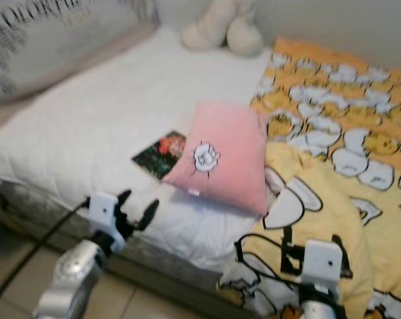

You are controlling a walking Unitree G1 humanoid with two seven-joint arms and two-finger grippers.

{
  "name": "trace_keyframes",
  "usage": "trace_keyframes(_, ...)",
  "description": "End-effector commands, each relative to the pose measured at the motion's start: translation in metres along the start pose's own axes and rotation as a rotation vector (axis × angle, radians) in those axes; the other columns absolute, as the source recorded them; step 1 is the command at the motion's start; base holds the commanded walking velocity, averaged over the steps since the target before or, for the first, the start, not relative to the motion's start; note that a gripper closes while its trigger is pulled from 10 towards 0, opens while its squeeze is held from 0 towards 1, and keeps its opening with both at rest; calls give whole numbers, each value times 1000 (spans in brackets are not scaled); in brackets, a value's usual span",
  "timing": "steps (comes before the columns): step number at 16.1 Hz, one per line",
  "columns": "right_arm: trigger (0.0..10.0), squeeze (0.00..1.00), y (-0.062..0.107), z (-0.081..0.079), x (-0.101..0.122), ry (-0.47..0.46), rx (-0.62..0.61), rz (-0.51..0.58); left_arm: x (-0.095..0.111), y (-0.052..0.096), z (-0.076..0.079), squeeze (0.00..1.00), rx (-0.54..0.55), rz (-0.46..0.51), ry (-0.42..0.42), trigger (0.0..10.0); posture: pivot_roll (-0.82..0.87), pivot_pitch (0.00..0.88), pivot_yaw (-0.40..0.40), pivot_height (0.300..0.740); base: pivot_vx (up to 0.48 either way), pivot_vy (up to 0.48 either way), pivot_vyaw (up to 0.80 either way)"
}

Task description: Clean up the room

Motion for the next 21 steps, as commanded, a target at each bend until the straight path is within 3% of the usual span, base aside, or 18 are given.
trace_keyframes(1,10000,0,-3,-1,-1,-3,3,-12,16,-12,8,0,-35,35,-15,10000,69,0,7,740,480,0,0)
trace_keyframes(2,10000,0,-6,-4,5,-5,5,9,19,-22,14,0,-66,10,48,10000,63,0,11,740,480,0,0)
trace_keyframes(4,10000,0,-10,-12,19,-23,12,50,29,-33,22,0,-123,22,25,10000,56,0,15,740,480,0,0)
trace_keyframes(6,10000,0,-9,-14,18,-36,4,36,34,-40,24,0,-160,25,21,10000,53,0,19,740,480,0,0)
trace_keyframes(9,10000,0,-12,-7,18,-58,-46,23,44,-52,32,0,-232,23,-13,10000,41,0,28,740,480,0,0)
trace_keyframes(13,10000,0,-25,6,48,-1,-131,133,70,-72,45,0,-333,81,-56,10000,16,7,44,740,480,0,0)
trace_keyframes(15,10000,0,-29,5,40,-3,-114,88,70,-80,40,0,-318,49,-72,10000,2,22,53,740,0,0,-700)
trace_keyframes(16,10000,0,-35,2,29,-25,-104,38,67,-89,24,0,-238,7,-39,10000,-4,38,52,732,0,0,0)
trace_keyframes(17,10000,0,-38,3,28,-35,-121,25,67,-94,19,0,-207,-11,-19,10000,-3,44,49,727,0,0,0)
trace_keyframes(21,10000,0,-46,5,23,-17,-105,-10,65,-108,16,0,-162,-73,84,10000,-7,59,45,727,0,0,0)
Point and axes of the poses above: a point about 5 cm out from each wrist's last joint towards the gripper, its own y axis pointing back from the gripper into the wrist, its own x axis along the axis of the wrist's last joint, z = x × y, the point moved 3 cm from there along -y, pointing out of the wrist towards the gripper, and after that the axes turned 4 degrees about y, right-handed, at the moved point
